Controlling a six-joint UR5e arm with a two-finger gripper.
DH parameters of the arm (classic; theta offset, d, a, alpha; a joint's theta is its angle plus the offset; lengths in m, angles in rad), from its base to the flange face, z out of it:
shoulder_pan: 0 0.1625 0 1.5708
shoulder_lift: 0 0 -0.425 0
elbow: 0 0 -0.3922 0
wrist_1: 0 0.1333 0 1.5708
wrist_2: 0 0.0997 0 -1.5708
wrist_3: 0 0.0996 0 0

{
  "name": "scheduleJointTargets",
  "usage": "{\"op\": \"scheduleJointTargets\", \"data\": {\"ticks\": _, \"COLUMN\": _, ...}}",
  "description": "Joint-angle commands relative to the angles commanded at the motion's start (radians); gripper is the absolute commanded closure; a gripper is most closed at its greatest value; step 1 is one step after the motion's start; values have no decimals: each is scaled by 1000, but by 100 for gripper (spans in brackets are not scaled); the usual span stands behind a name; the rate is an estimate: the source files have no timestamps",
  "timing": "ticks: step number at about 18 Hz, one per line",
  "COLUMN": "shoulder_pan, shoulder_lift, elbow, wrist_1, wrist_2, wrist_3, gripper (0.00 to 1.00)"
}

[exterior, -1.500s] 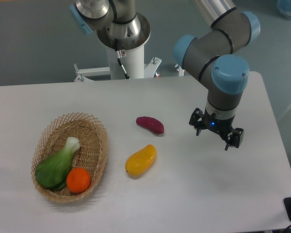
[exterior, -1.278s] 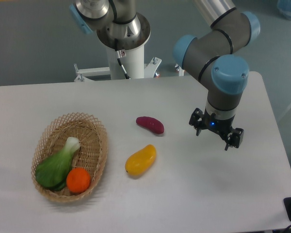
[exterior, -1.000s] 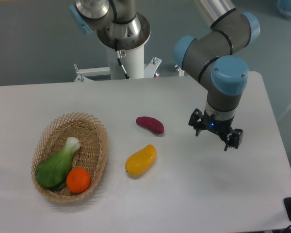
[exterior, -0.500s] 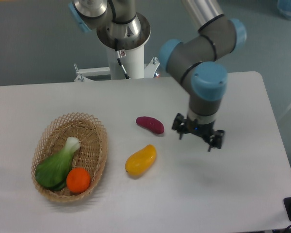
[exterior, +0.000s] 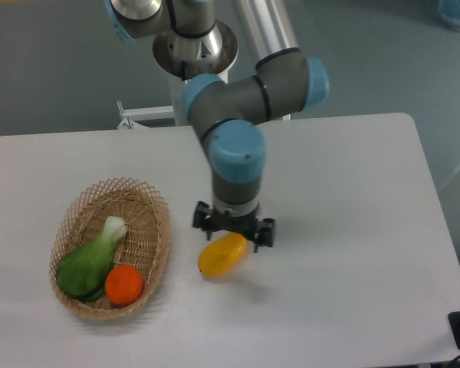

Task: Pick up the orange from the basket
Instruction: 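Move the open gripper over the basket above the orange, then lower the gripper onto the orange and close the fingers around it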

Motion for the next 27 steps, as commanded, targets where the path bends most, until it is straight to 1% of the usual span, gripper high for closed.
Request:
{"op": "scheduleJointTargets", "data": {"ticks": 2, "shoulder_pan": -18, "shoulder_lift": 0, "elbow": 0, "wrist_1": 3, "wrist_2": -29, "wrist_3": -51, "gripper": 0}}
{"op": "scheduleJointTargets", "data": {"ticks": 7, "shoulder_pan": -74, "shoulder_lift": -14, "elbow": 12, "wrist_1": 8, "wrist_2": -20, "wrist_3": -256, "gripper": 0}}
{"op": "scheduleJointTargets", "data": {"ticks": 13, "shoulder_pan": -162, "shoulder_lift": -60, "elbow": 34, "wrist_1": 15, "wrist_2": -20, "wrist_3": -374, "gripper": 0}}
{"op": "scheduleJointTargets", "data": {"ticks": 15, "shoulder_pan": -196, "shoulder_lift": -93, "elbow": 40, "wrist_1": 47, "wrist_2": -19, "wrist_3": -423, "gripper": 0}}
{"op": "scheduleJointTargets", "data": {"ticks": 20, "shoulder_pan": -238, "shoulder_lift": -112, "elbow": 40, "wrist_1": 48, "wrist_2": -19, "wrist_3": -437, "gripper": 0}}
{"op": "scheduleJointTargets", "data": {"ticks": 22, "shoulder_pan": -245, "shoulder_lift": -120, "elbow": 40, "wrist_1": 48, "wrist_2": -20, "wrist_3": -466, "gripper": 0}}
{"op": "scheduleJointTargets", "data": {"ticks": 27, "shoulder_pan": -249, "shoulder_lift": -163, "elbow": 78, "wrist_1": 48, "wrist_2": -17, "wrist_3": -503, "gripper": 0}}
